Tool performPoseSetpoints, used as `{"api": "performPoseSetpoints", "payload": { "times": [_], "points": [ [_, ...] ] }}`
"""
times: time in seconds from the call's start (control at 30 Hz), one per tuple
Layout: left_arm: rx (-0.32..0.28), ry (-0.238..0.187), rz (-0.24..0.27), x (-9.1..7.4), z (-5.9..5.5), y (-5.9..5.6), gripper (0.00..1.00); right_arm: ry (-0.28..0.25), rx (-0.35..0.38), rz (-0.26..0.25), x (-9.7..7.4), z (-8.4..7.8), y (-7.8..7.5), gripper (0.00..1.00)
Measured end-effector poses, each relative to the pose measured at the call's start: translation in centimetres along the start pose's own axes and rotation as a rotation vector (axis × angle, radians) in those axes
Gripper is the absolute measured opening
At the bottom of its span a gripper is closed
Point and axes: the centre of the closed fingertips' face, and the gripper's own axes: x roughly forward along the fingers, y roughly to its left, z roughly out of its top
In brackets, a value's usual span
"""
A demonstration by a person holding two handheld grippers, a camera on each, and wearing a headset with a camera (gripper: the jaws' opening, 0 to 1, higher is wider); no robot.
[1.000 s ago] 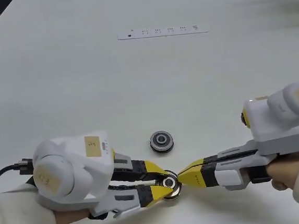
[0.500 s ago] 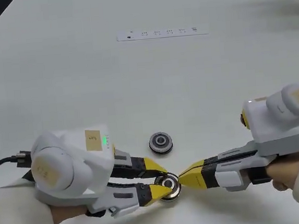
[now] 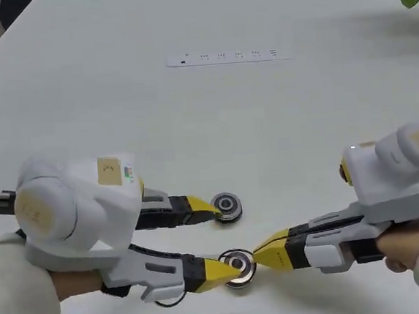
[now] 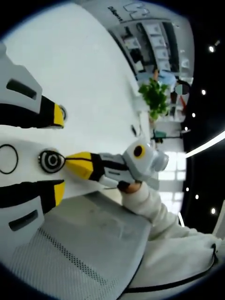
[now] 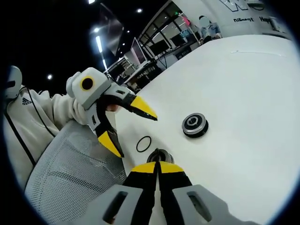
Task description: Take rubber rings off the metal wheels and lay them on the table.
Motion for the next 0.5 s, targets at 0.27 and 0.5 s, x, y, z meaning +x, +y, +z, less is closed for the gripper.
{"api": "performPoseSetpoints", "payload": {
  "times": [0.27, 0.5],
  "points": [
    [-0.009, -0.011, 0.017, -1.5, 0.8, 0.2, 0.55, 0.0, -0.018, -0.01, -0.5, 0.4, 0.3, 0.0],
    [0.007, -0.019, 0.043, -3.4, 1.6, 0.6, 0.63, -0.003, -0.022, -0.014, -0.9, 0.6, 0.6, 0.0]
  ]
}}
